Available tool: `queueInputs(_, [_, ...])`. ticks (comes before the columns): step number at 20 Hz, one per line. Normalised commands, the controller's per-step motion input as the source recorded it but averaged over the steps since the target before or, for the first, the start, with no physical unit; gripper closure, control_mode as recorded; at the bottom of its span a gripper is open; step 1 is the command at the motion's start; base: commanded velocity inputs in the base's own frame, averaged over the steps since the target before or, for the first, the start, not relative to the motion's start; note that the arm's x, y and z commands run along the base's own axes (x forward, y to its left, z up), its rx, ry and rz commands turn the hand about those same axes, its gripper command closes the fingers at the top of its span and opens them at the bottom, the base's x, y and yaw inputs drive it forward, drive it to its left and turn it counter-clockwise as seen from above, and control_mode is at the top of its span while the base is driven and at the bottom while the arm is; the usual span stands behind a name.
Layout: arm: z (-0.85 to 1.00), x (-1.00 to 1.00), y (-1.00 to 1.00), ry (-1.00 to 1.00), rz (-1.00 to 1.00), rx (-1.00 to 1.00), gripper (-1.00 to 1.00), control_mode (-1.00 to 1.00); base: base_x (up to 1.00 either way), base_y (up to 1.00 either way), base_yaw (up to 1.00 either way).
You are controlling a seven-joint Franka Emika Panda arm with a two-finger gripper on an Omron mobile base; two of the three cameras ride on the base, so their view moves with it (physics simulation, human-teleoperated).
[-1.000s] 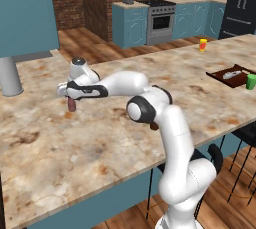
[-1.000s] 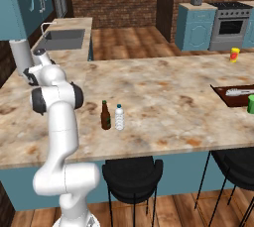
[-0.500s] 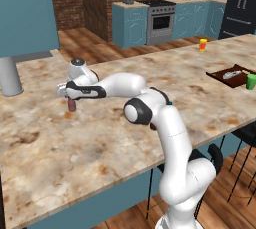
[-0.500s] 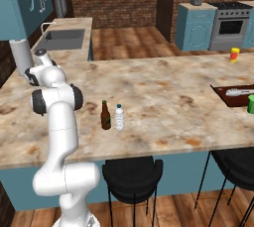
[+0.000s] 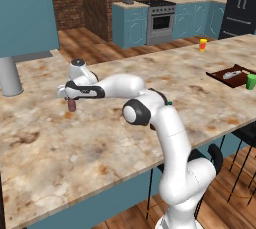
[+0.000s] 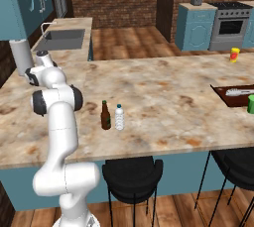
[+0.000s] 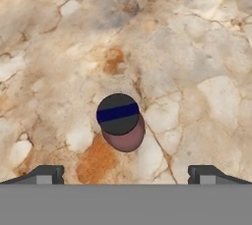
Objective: Place the drinks on the dining counter in a tight cluster.
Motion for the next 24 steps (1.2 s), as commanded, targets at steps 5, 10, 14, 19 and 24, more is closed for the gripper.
queueInputs(5, [-0.04,0.08,0.01,0.0,0.0,0.0,-1.0,-1.0,0.0,0.0,0.0])
queueInputs(10, [0.0,0.16,0.09,0.0,0.0,0.0,-1.0,-1.0,0.0,0.0,0.0])
queueInputs(14, [0.0,0.16,0.15,0.02,0.0,0.0,-1.0,-1.0,0.0,0.0,0.0])
queueInputs(19, [0.0,0.14,0.14,0.04,0.0,0.0,-1.0,-1.0,0.0,0.0,0.0])
queueInputs(24, [-0.01,0.02,0.01,0.05,0.0,0.0,-1.0,-1.0,0.0,0.0,0.0])
